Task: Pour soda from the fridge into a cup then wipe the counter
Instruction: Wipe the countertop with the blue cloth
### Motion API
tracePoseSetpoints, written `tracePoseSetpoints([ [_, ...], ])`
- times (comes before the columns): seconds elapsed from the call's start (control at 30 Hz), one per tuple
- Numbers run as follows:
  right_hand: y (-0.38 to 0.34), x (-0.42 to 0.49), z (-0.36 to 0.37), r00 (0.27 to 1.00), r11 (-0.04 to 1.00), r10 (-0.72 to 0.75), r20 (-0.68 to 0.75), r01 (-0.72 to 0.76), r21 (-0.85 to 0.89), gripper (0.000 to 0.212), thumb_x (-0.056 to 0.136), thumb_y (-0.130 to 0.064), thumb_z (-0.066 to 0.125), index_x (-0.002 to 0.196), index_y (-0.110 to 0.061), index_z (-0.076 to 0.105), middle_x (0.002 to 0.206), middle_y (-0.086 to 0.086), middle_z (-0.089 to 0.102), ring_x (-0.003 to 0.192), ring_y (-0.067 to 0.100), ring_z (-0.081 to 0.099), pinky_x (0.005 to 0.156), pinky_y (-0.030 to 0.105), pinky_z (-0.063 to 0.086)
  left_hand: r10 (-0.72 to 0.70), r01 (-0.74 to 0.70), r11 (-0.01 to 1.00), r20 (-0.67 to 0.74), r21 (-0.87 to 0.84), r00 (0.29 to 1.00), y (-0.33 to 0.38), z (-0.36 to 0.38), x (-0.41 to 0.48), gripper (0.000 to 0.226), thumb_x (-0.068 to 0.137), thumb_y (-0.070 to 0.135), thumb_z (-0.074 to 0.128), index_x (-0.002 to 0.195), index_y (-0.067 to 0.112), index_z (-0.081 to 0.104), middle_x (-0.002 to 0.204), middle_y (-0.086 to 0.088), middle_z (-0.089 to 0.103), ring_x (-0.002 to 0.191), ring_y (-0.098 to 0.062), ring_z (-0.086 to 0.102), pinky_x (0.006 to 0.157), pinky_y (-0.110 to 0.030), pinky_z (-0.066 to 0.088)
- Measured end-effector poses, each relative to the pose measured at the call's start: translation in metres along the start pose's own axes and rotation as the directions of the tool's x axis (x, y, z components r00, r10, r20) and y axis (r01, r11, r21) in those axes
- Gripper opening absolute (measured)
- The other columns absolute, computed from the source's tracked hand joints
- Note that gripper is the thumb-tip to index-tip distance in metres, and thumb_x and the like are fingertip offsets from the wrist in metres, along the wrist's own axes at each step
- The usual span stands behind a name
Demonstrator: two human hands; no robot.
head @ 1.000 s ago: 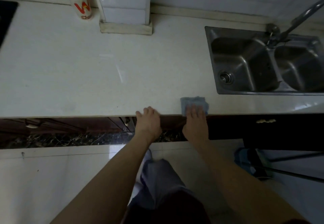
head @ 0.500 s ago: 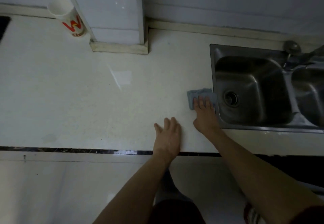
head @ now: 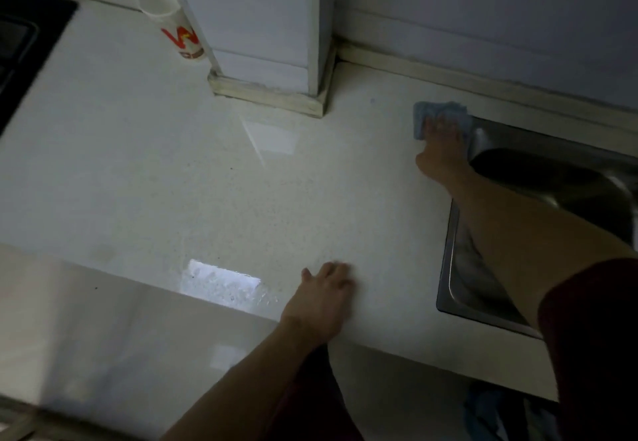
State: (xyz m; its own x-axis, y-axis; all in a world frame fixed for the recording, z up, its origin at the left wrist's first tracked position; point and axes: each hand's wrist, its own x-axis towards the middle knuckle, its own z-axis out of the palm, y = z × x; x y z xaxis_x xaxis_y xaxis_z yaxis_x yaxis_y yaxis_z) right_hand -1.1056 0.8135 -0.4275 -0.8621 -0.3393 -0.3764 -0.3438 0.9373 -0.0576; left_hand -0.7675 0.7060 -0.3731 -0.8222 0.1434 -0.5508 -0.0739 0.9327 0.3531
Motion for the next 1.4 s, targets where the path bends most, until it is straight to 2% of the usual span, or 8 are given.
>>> tracePoseSetpoints([
  [0.13,-0.022,0.021,-0.003,0.997,0.997,0.065,-0.034,-0.064,0.036,0.074,0.085,-0.024,0.043,0.151,-0.008,0.016,0.155,0.020,0.020,0.141,0.040,0.019,0.115,0.055,0.020,-0.004,0.006,0.999,0.051,-0.045,0.999,0.000,-0.006,-0.004,0.053,0.096,0.023,0.049,0.147,0.016,0.034,0.162,-0.005,0.012,0.148,-0.027,0.009,0.118,-0.058,0.016],
  [0.2,-0.048,0.023,-0.005,0.997,0.997,0.075,-0.024,-0.075,0.025,0.074,0.088,-0.025,0.045,0.152,-0.008,0.012,0.157,0.018,0.016,0.143,0.042,0.013,0.115,0.055,0.017,-0.010,0.016,0.997,0.076,-0.076,0.997,-0.002,-0.009,-0.006,0.057,0.095,0.019,0.051,0.149,0.016,0.030,0.163,-0.003,0.008,0.149,-0.027,0.005,0.120,-0.056,0.013],
  [0.47,-0.150,0.034,-0.015,0.950,0.949,-0.311,-0.031,0.310,-0.053,0.070,0.091,-0.013,0.044,0.153,-0.011,0.010,0.161,0.011,0.008,0.145,0.037,0.004,0.119,0.049,0.008,-0.047,0.064,0.987,0.119,-0.147,0.992,-0.005,-0.013,-0.002,0.066,0.093,0.010,0.053,0.152,0.021,0.026,0.164,0.000,0.006,0.151,-0.026,-0.001,0.121,-0.053,0.007],
  [0.67,-0.129,0.040,-0.001,0.874,0.887,-0.461,-0.154,0.451,-0.100,0.075,0.086,-0.006,0.048,0.153,-0.012,0.014,0.160,0.012,0.014,0.144,0.037,0.013,0.117,0.051,0.015,-0.049,0.067,0.988,0.128,-0.141,0.991,-0.005,-0.019,-0.004,0.064,0.094,0.010,0.052,0.152,0.020,0.026,0.164,-0.001,0.007,0.151,-0.026,0.001,0.121,-0.051,0.011],
  [0.8,-0.086,0.037,0.001,0.945,0.959,-0.280,-0.169,0.270,-0.080,0.072,0.091,-0.005,0.048,0.153,-0.012,0.011,0.158,0.017,0.016,0.143,0.038,0.019,0.117,0.051,0.020,-0.051,0.067,0.987,0.108,-0.145,0.993,-0.006,-0.017,-0.006,0.062,0.094,0.010,0.052,0.151,0.022,0.029,0.163,0.001,0.010,0.150,-0.024,0.005,0.121,-0.049,0.014],
  [0.97,-0.011,0.030,0.000,0.990,0.996,-0.049,-0.132,0.038,-0.084,0.071,0.094,-0.014,0.042,0.153,-0.012,0.003,0.159,0.017,0.007,0.144,0.041,0.010,0.117,0.054,0.014,-0.064,0.079,0.986,0.101,-0.147,0.993,-0.006,-0.010,-0.004,0.061,0.094,0.012,0.051,0.151,0.021,0.031,0.163,0.000,0.011,0.150,-0.026,0.005,0.121,-0.051,0.012],
  [1.17,-0.060,0.045,-0.020,0.988,0.986,0.151,-0.021,-0.152,-0.062,0.072,0.092,-0.025,0.045,0.151,-0.005,0.009,0.156,0.021,0.015,0.139,0.047,0.018,0.111,0.058,0.024,-0.076,0.089,0.987,0.103,-0.131,0.992,-0.002,-0.011,-0.003,0.062,0.093,0.017,0.054,0.151,0.018,0.030,0.163,-0.004,0.008,0.150,-0.029,0.003,0.120,-0.054,0.011],
  [1.4,-0.165,0.027,-0.011,0.961,0.952,-0.275,-0.036,0.267,-0.148,0.075,0.089,-0.019,0.045,0.153,-0.012,0.007,0.159,0.012,0.012,0.139,0.039,0.018,0.111,0.050,0.023,-0.078,0.099,0.980,0.121,-0.175,0.990,-0.004,-0.015,-0.006,0.066,0.093,0.015,0.055,0.152,0.020,0.027,0.164,-0.001,0.007,0.150,-0.025,0.000,0.121,-0.051,0.008],
])
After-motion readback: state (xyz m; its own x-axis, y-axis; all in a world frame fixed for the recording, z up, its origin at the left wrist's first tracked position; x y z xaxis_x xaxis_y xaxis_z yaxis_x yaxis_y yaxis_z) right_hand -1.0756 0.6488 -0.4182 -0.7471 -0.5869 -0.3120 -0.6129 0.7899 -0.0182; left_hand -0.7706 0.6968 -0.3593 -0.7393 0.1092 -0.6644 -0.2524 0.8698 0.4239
